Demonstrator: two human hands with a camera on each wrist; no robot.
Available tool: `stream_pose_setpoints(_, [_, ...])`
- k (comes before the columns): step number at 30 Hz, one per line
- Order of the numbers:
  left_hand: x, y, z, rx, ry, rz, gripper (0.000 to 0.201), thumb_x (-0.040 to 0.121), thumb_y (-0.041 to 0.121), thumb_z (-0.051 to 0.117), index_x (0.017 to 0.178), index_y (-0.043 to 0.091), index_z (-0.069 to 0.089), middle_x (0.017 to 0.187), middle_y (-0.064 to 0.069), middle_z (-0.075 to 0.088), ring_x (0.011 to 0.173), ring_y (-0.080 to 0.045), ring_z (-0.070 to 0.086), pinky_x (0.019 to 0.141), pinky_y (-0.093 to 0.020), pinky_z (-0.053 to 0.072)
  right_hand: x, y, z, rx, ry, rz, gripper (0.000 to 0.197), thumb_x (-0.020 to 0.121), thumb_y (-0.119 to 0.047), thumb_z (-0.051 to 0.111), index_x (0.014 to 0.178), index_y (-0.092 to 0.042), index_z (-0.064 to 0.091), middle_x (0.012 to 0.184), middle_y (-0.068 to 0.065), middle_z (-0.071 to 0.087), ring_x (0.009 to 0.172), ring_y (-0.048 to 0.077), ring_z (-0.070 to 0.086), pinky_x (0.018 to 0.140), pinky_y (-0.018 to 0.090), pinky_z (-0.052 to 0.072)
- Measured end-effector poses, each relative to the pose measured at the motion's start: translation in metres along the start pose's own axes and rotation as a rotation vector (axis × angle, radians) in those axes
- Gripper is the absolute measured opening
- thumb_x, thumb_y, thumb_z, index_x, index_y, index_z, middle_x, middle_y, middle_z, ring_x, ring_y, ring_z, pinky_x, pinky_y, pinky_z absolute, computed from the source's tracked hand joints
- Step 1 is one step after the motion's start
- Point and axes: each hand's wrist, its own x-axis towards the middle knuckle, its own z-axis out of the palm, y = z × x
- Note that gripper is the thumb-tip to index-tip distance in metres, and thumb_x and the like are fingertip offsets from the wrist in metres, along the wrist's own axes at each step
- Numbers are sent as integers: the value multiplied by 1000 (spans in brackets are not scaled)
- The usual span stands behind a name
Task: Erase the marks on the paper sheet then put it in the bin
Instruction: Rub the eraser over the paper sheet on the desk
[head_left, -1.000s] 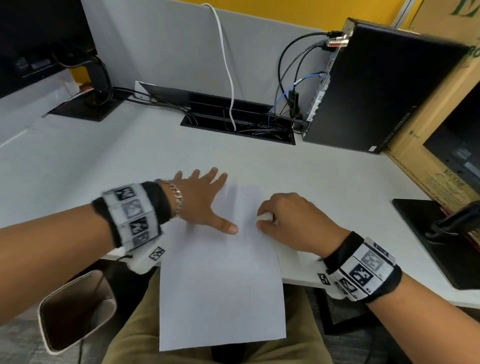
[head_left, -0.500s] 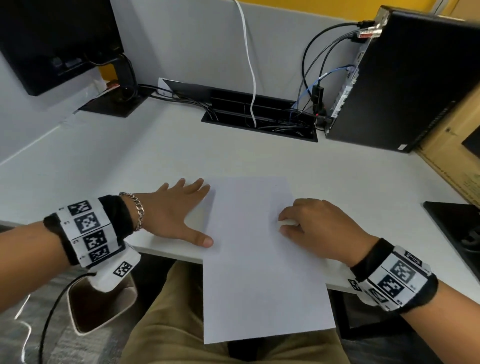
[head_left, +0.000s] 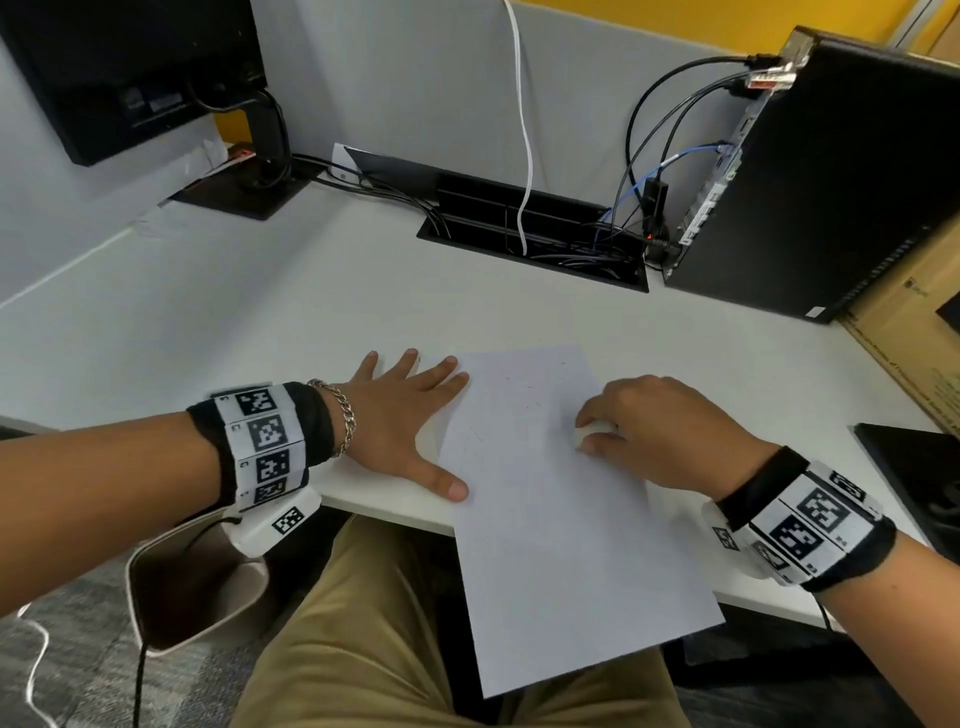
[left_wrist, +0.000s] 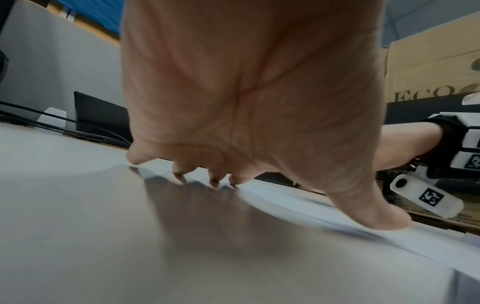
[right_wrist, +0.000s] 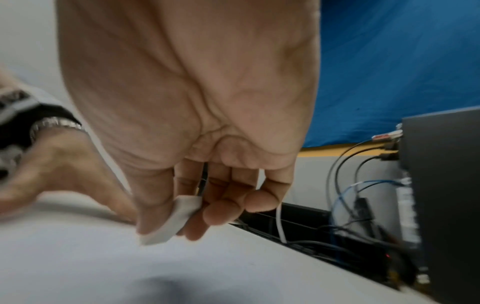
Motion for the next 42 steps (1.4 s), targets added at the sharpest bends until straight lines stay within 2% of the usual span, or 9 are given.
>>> stream_pose_setpoints(3, [-2, 1, 1, -9, -16, -10, 144, 57, 108, 47, 159, 39, -28, 165, 18, -35, 155, -24, -32, 122, -66, -15, 11, -23, -9, 125, 57, -55, 34, 98, -50, 61, 127, -34, 66, 118, -10, 68, 109, 18, 62, 89, 35, 51])
stream_pose_setpoints(6, [-4, 5, 1, 1, -8, -15, 146, 57, 108, 49, 159, 39, -30, 165, 15, -37, 155, -26, -33, 123, -65, -15, 26, -49, -8, 162, 62, -101, 36, 97, -52, 61, 128, -33, 65, 116, -6, 70, 107, 18, 63, 89, 37, 53])
stream_pose_setpoints(14, [-6, 11, 6, 45, -15, 0, 144, 57, 108, 47, 159, 40, -28, 168, 10, -34, 155, -28, -31, 123, -62, -18, 54, -76, -2, 89, 47, -150, 36, 100, -46, 58, 132, -30, 63, 126, -2, 67, 113, 21, 61, 82, 34, 48])
stream_pose_setpoints(20, [-3, 13, 5, 56, -32, -39, 149, 54, 109, 47, 159, 36, -29, 167, 13, -35, 156, -27, -30, 121, -66, -17, 57, -78, 4, 118, 46, -148, 37, 100, -45, 57, 131, -27, 64, 121, -1, 66, 108, 22, 62, 86, 37, 51])
stream_pose_setpoints(25, [-4, 16, 1, 75, -45, -62, 153, 53, 109, 49, 160, 32, -29, 167, 14, -34, 157, -29, -27, 121, -68, -13, 54, -82, 3, 96, 0, -233, 36, 100, -45, 57, 130, -26, 65, 111, -4, 63, 102, 19, 60, 77, 31, 44])
stream_pose_setpoints(30, [-4, 18, -2, 75, -68, -81, 154, 51, 109, 50, 160, 34, -29, 168, 15, -33, 157, -29, -26, 120, -71, -13, 65, -76, 0, 49, 84, -176, 36, 100, -45, 55, 128, -25, 66, 116, -1, 66, 107, 22, 61, 76, 31, 41])
stream_pose_setpoints(35, [-3, 18, 0, 84, -70, -85, 154, 51, 109, 50, 159, 35, -31, 167, 15, -34, 157, -30, -26, 119, -73, -11, 47, -82, 6, 38, 1, -304, 35, 99, -46, 56, 124, -25, 68, 94, -7, 57, 97, 20, 61, 79, 36, 51])
stream_pose_setpoints(39, [-3, 17, 0, 86, -65, -88, 155, 49, 110, 49, 159, 35, -31, 167, 15, -34, 158, -30, -25, 119, -73, -11, 58, -75, 1, -4, 64, -278, 35, 100, -46, 55, 124, -26, 68, 103, -4, 64, 102, 21, 61, 77, 30, 36])
stream_pose_setpoints(42, [-2, 18, -1, 87, -67, -89, 154, 49, 111, 48, 158, 36, -31, 167, 15, -33, 158, -30, -25, 119, -74, -11, 62, -74, 1, 19, 98, -227, 35, 100, -46, 54, 124, -24, 68, 106, -1, 65, 103, 22, 61, 77, 30, 37])
